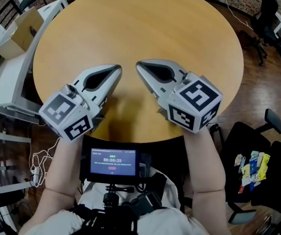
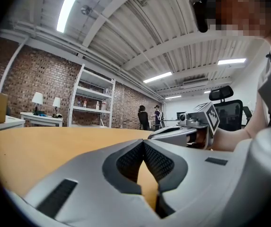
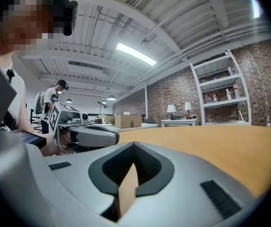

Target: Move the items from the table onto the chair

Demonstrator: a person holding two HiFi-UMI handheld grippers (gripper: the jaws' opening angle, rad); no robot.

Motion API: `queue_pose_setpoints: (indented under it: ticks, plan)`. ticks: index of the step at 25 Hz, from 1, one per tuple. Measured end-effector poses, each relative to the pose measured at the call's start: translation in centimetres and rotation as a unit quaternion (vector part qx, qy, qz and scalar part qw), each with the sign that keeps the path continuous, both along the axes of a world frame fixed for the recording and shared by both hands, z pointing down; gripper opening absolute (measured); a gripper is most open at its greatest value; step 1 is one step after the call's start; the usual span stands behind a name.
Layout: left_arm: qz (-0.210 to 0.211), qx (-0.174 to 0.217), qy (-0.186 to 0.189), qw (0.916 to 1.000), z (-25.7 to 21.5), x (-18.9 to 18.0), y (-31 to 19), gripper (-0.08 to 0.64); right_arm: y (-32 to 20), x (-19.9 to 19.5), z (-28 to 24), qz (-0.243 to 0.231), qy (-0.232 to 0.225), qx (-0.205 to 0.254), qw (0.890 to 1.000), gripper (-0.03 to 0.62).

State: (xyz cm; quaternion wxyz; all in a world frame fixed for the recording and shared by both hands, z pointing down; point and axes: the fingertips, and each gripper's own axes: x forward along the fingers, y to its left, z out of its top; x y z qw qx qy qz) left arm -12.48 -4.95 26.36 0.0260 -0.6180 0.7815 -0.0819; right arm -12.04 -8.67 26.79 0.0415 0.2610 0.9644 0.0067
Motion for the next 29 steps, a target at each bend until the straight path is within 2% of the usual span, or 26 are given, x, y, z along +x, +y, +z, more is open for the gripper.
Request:
queue_pose_setpoints:
  ticks: [5,14,29]
  plan:
    - [-0.015,-0.005,-0.001,0.9999,0.2,-0.5,0.3,0.009,0.2,-0.3,0.3,-0.002,0.009,0.003,1.000,0.000]
    - [-0.026,-0.038,0.022,0.9987,1.6,-1.1,-0.3,0.009,0.1,-0.5,0.8,0.001,0.022,0.010,1.000,0.000]
    - [-0.028,-0.036,0.024,0.9987,1.6,-1.4,-0.4,0.008,-0.1,-0.8,0.9,0.006,0.029,0.010,1.000,0.000]
